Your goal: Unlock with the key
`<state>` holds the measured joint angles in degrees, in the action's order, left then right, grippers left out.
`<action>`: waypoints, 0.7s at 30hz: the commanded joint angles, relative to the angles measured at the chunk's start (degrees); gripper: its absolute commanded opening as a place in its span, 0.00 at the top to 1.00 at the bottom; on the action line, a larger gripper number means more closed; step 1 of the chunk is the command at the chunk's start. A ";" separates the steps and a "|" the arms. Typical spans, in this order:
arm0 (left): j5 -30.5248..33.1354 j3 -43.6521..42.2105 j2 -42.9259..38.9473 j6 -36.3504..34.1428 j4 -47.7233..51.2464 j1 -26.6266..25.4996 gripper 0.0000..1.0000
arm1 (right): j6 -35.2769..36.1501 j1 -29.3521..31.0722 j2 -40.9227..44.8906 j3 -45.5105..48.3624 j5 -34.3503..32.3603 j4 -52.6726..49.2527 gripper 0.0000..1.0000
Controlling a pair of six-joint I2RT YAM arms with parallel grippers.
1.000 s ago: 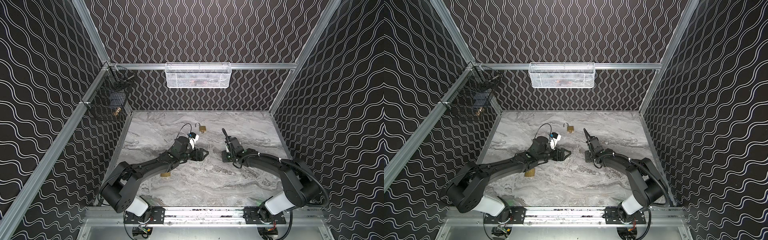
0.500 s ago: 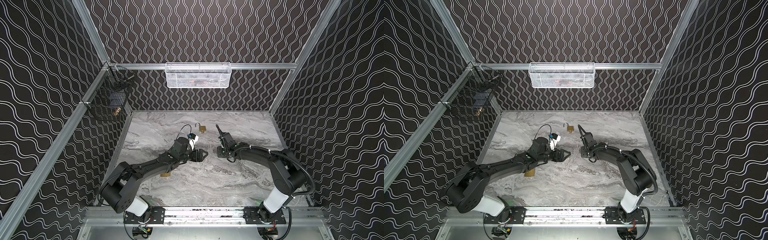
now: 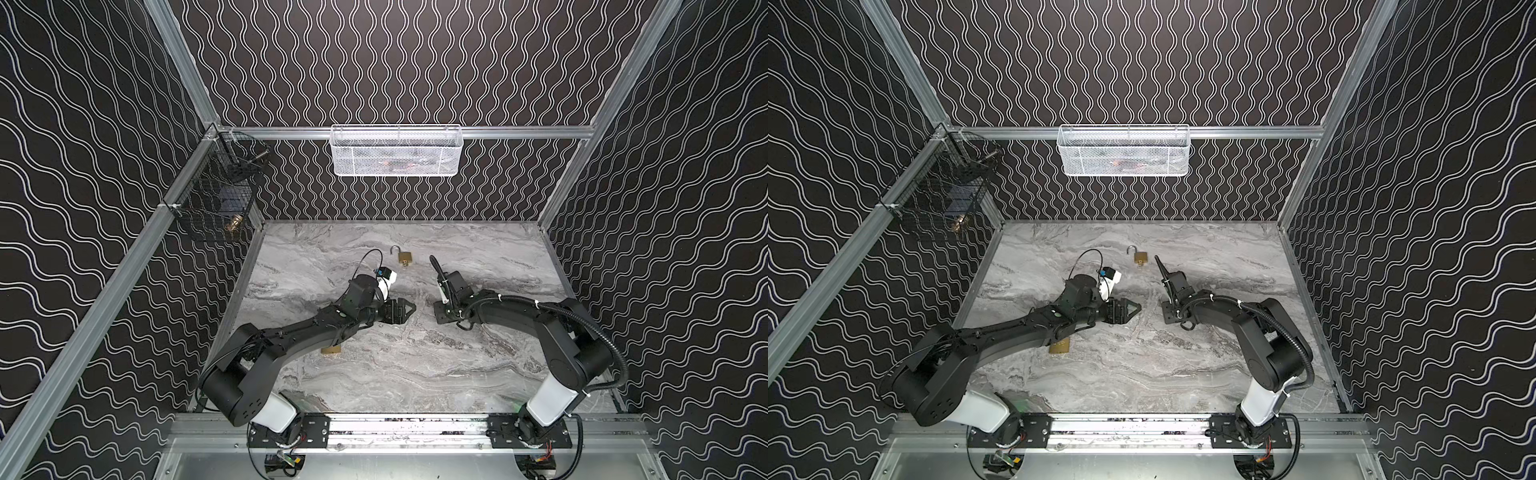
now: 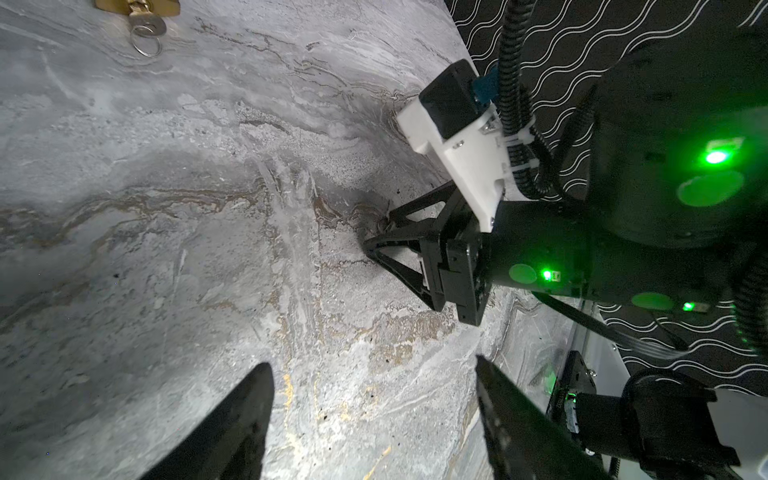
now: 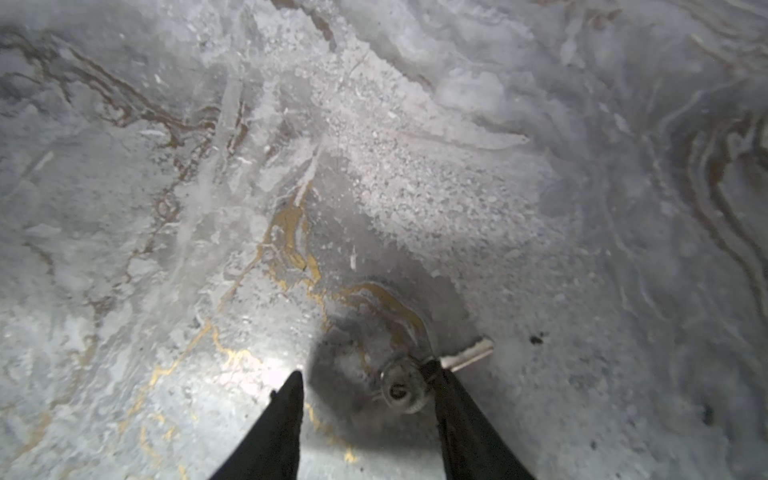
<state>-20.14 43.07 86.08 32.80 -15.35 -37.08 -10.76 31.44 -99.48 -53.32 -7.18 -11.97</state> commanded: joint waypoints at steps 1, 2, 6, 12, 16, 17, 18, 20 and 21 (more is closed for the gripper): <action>0.28 -0.21 -0.72 0.11 -0.53 0.07 0.22 | 2.71 -0.06 -0.94 -1.15 -0.15 1.16 0.50; 0.34 -0.17 -0.82 0.08 -0.30 0.08 0.22 | 2.97 -0.15 -1.27 -1.51 0.03 1.07 0.52; 0.72 -0.09 -1.10 -0.30 0.46 0.08 0.22 | 3.94 -0.14 -1.59 -2.33 0.23 1.07 0.62; 0.53 -0.06 -0.76 0.00 0.01 0.10 0.22 | 4.19 -0.15 -1.81 -2.89 0.61 0.21 0.72; 0.63 0.13 -0.76 -0.09 0.40 0.14 0.22 | 3.52 -0.13 -0.94 -2.08 0.74 0.29 0.90; 0.63 0.17 -0.80 -0.18 0.50 0.16 0.22 | 3.35 -0.15 -0.61 -1.85 0.72 0.23 0.94; 0.67 0.20 -0.91 -0.24 0.58 0.16 0.22 | 3.15 -0.15 -0.29 -1.55 0.56 0.12 0.96; 0.80 0.25 -1.08 -0.21 0.78 0.16 0.22 | 2.81 -0.15 0.37 -1.21 0.41 -0.28 0.97; 0.85 0.18 -1.17 -0.09 0.77 0.17 0.21 | 2.65 -0.13 0.66 -1.10 0.25 -0.50 0.99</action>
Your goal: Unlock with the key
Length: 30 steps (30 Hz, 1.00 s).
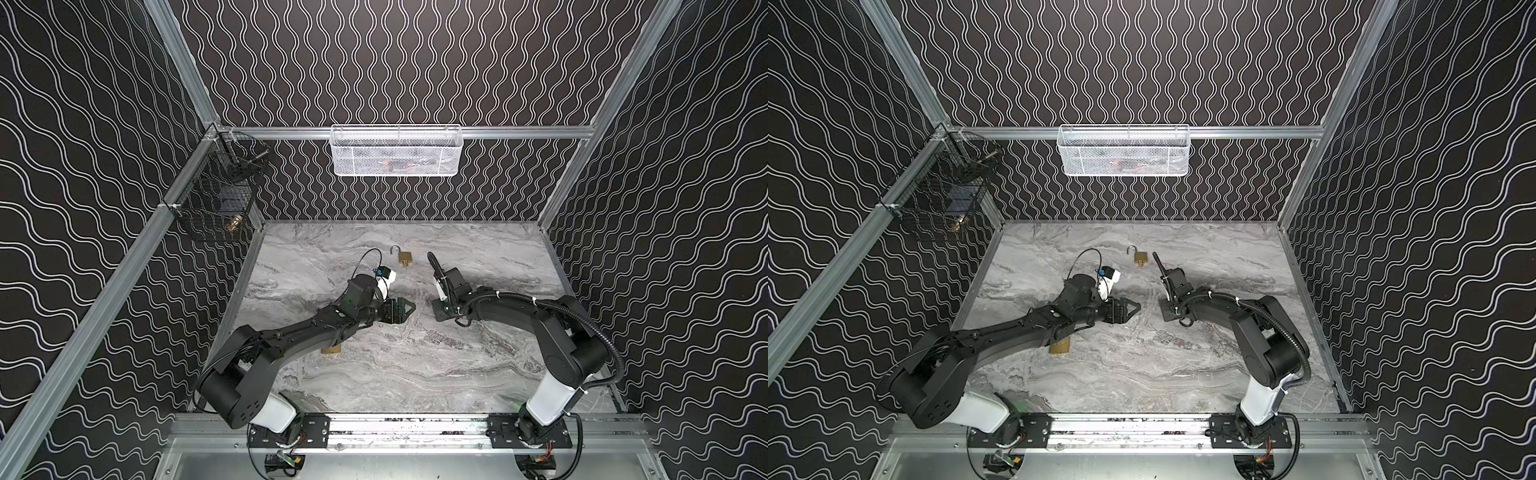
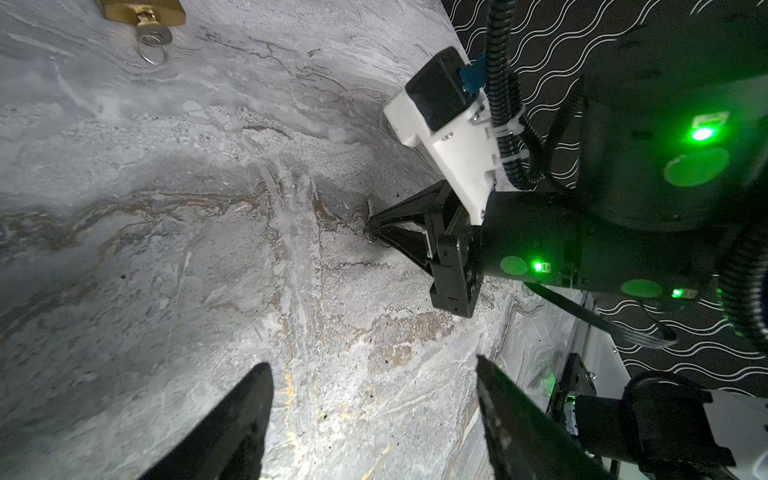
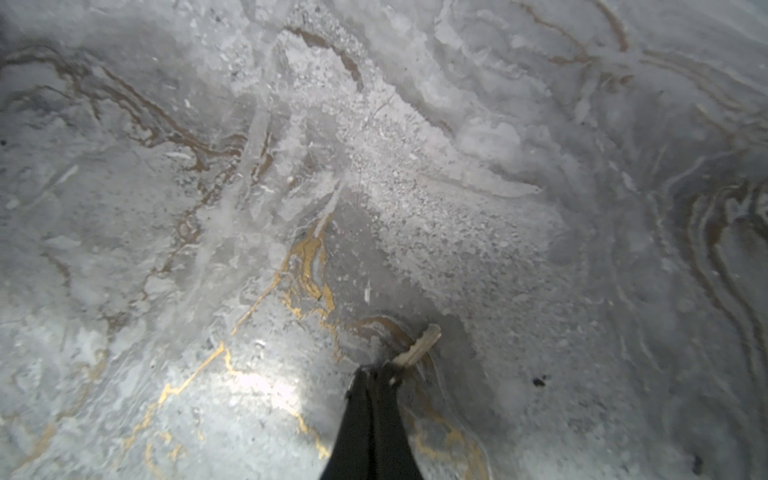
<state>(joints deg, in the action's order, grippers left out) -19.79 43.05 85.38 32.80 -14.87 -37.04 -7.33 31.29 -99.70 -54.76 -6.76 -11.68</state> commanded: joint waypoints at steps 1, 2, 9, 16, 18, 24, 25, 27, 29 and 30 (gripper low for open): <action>0.55 0.14 -0.61 -0.09 0.36 0.12 0.21 | -0.93 0.00 1.29 0.58 -0.24 -0.89 1.00; 0.61 0.20 -0.66 -0.10 0.44 0.12 0.22 | -1.02 0.02 1.79 0.87 -0.31 -0.96 1.00; -2.19 -1.34 -0.55 -1.23 -4.82 0.12 0.21 | 0.10 0.02 7.53 -0.59 -0.67 -4.07 1.00; -1.65 -7.57 -2.13 -7.99 -21.99 -0.40 0.23 | -1.12 -0.09 14.16 -4.99 5.38 -8.17 1.00; 0.11 -9.02 -2.41 -11.63 -24.81 -0.58 0.25 | -2.84 -0.09 15.74 -5.59 7.89 -8.20 1.00; 2.04 -13.00 1.25 -21.59 -39.42 -1.30 0.37 | -4.66 -0.09 19.30 -5.99 15.56 -6.90 1.00; 1.57 -14.57 2.87 -24.15 -44.93 -1.79 0.41 | -4.78 -0.09 19.82 -5.93 16.28 -6.54 1.00; 0.93 -18.34 7.92 -30.82 -61.01 -3.00 0.48 | -5.13 -0.09 20.69 -5.88 17.31 -6.42 1.00; 0.12 -20.02 14.34 -34.06 -73.94 -3.31 0.49 | -5.52 -0.09 21.74 -5.72 18.54 -6.35 1.00; -0.16 -18.80 15.01 -34.49 -72.78 -3.49 0.50 | -5.66 -0.04 22.27 -5.51 19.15 -6.13 1.00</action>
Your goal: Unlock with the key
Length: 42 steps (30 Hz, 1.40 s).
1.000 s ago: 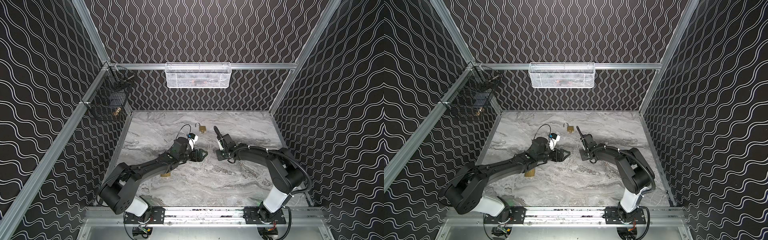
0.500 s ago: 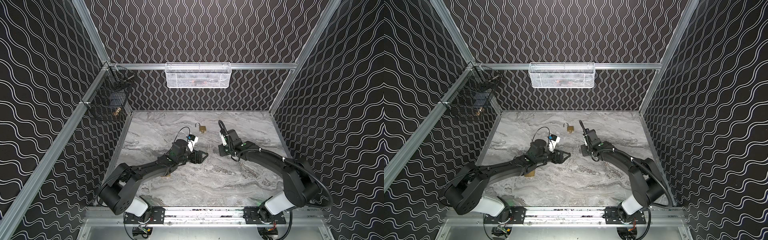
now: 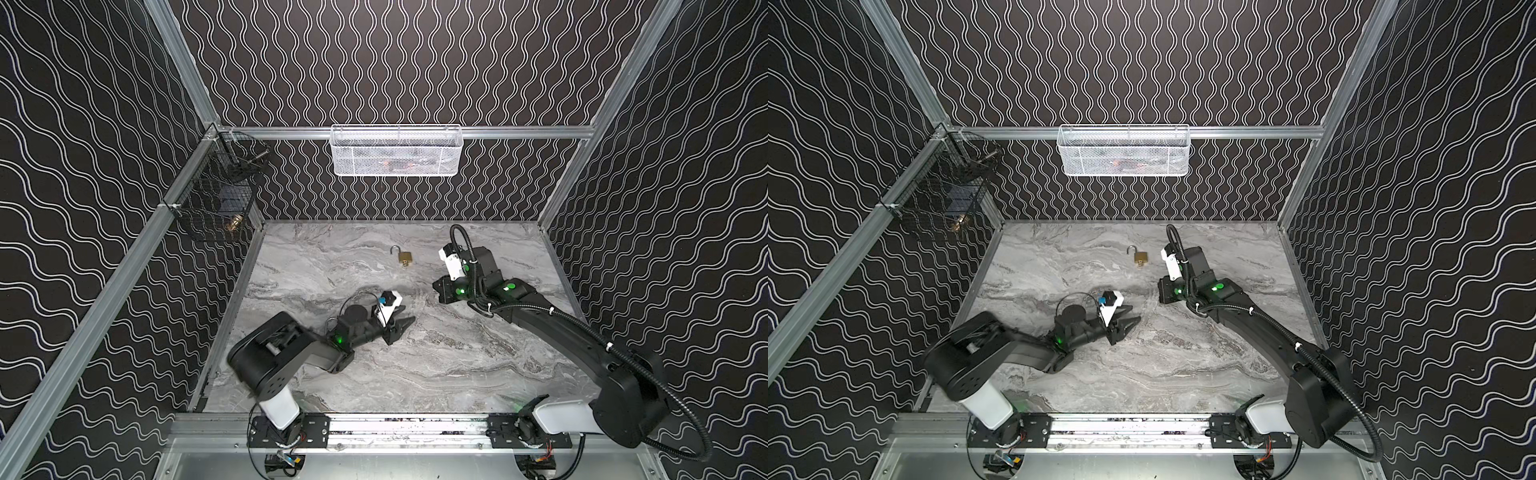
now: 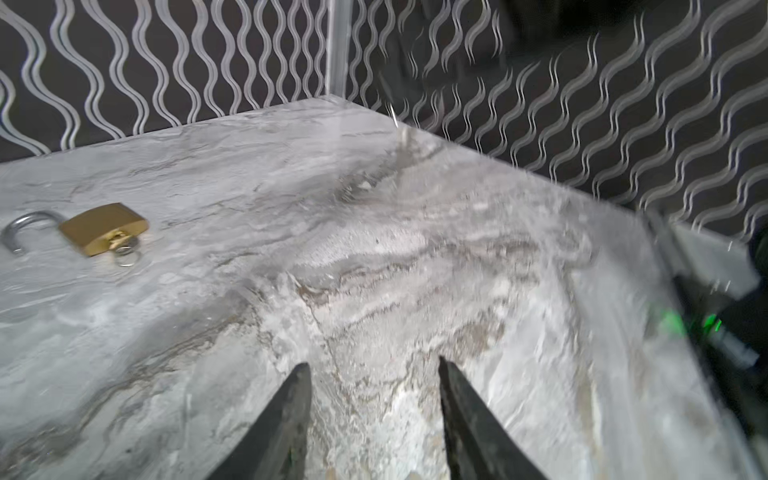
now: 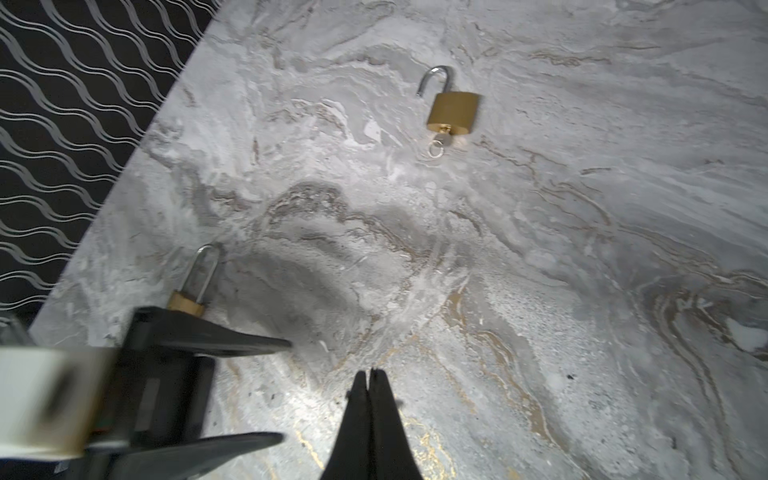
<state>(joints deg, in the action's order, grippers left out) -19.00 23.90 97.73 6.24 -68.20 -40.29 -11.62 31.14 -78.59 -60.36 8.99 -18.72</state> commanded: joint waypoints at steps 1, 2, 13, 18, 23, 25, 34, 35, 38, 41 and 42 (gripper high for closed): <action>-1.46 1.10 4.03 -8.47 -20.34 -0.52 0.50 | -1.52 0.15 1.77 0.35 4.06 1.21 1.00; -2.05 1.78 4.87 -8.90 -20.63 -0.72 0.51 | -1.69 0.15 2.36 0.62 4.65 1.39 1.00; -4.99 10.73 11.38 -7.26 -20.65 -1.61 0.51 | -2.36 0.33 5.75 2.63 7.08 3.17 1.00; -5.33 12.54 12.48 -6.67 -20.65 -1.81 0.54 | -2.18 0.40 5.97 2.24 7.62 3.30 1.00; -7.01 13.84 13.66 -5.22 -20.65 -1.89 0.64 | -2.17 0.42 5.90 1.95 7.70 3.61 1.00; -6.92 14.03 14.06 -4.93 -20.65 -1.89 0.71 | -2.23 0.42 5.89 1.91 7.81 3.78 1.00; -6.79 13.68 14.31 -6.50 -20.70 -1.89 0.79 | -2.09 0.42 6.25 1.38 7.79 3.25 1.00; -6.56 13.64 14.20 -6.76 -20.66 -1.89 0.79 | -2.16 0.42 6.25 1.46 7.79 3.25 1.00; -5.96 13.69 13.56 -7.33 -20.66 -1.89 0.78 | -2.36 0.42 6.25 1.90 7.79 3.51 1.00; -6.13 13.97 13.36 -7.33 -20.65 -1.89 0.76 | -2.45 0.42 6.25 2.17 7.79 3.87 1.00; -6.21 14.14 13.46 -7.35 -20.65 -1.90 0.76 | -2.45 0.42 6.17 2.17 7.79 3.95 1.00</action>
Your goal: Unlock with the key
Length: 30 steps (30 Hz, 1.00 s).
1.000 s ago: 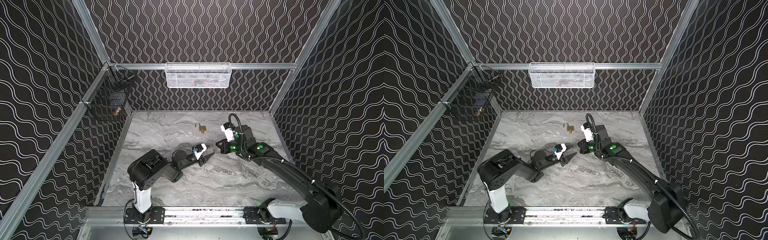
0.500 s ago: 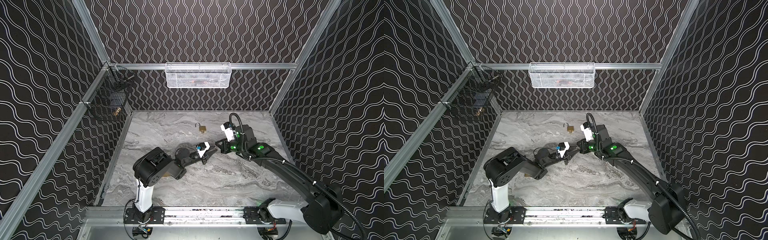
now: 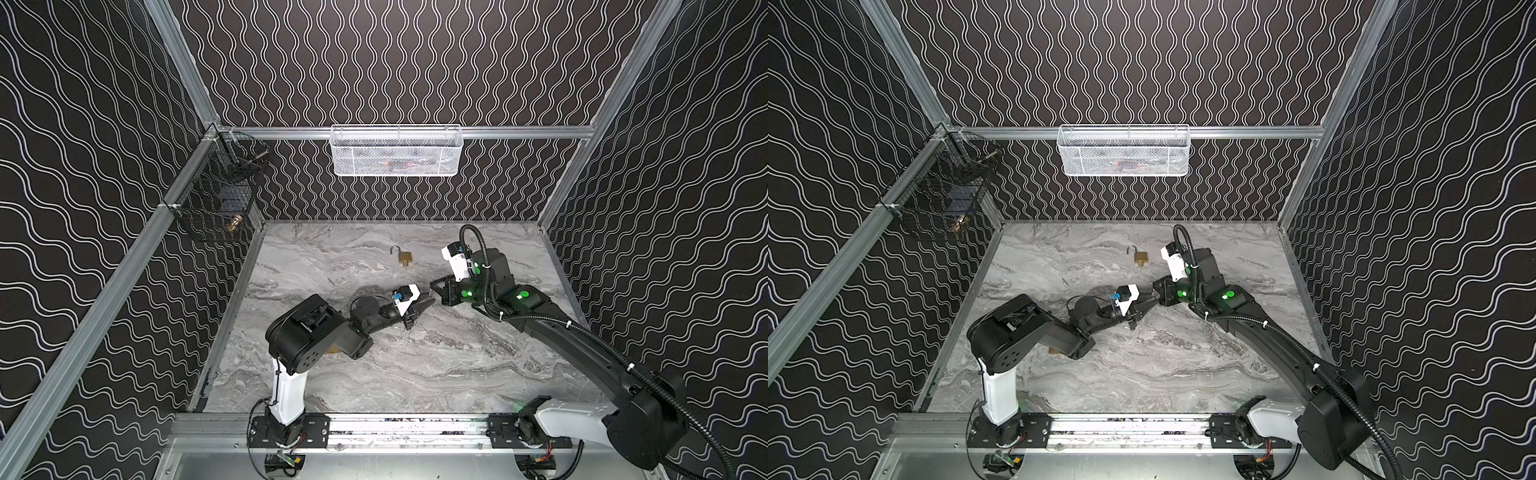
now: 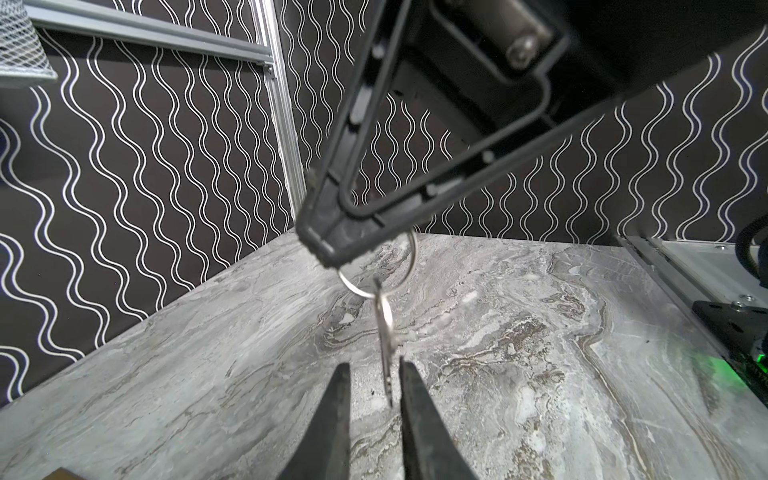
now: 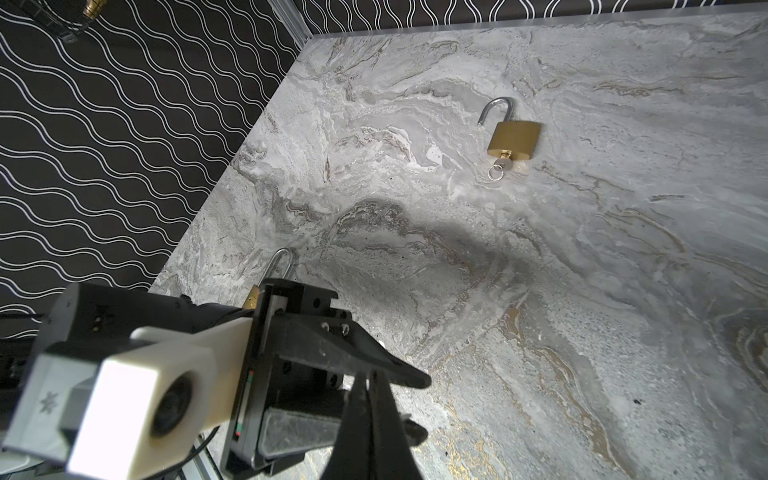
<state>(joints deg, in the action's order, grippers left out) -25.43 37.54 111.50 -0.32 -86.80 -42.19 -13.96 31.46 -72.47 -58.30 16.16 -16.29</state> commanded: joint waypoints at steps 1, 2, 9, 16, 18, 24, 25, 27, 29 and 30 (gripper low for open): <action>0.25 0.59 -0.23 -0.69 -2.05 0.00 0.76 | -0.11 0.09 -0.08 0.04 0.62 1.45 1.00; 0.50 0.57 -0.16 -0.59 -2.05 0.01 0.77 | -0.03 0.09 -0.13 -0.04 0.62 1.40 1.00; 1.23 0.35 -0.38 -1.36 -2.05 0.01 1.00 | 0.33 0.09 0.29 0.03 -0.02 0.71 1.00; 3.61 -3.30 -3.41 -10.07 -1.39 0.05 1.00 | -0.11 0.09 3.25 0.74 -0.58 1.29 0.95; 3.78 -3.87 -6.96 -15.03 4.15 0.09 1.00 | 0.06 0.09 4.43 0.74 -0.69 1.02 0.90; 8.06 3.01 -22.55 -38.72 46.82 -0.84 1.00 | 1.28 0.00 11.26 5.46 -3.07 2.31 0.76; 10.08 4.83 -24.78 -42.36 53.80 -1.02 1.00 | 1.51 -0.08 12.63 6.13 -3.99 2.44 0.70; 14.84 8.97 -28.94 -50.28 67.91 -1.55 1.00 | 1.82 -0.17 15.97 7.83 -6.02 3.29 0.64; 21.27 14.03 -31.50 -59.81 82.33 -2.63 1.00 | 1.75 -0.24 19.14 9.64 -7.98 4.36 0.61; 25.44 17.13 -32.12 -64.94 90.35 -3.51 1.00 | 1.59 -0.26 21.05 10.84 -9.62 5.04 0.57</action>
<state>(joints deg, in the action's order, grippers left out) -10.98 49.84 81.36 -46.46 -25.65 -44.56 -12.91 31.29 -54.35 -49.19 10.94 -14.39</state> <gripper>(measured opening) 0.050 0.403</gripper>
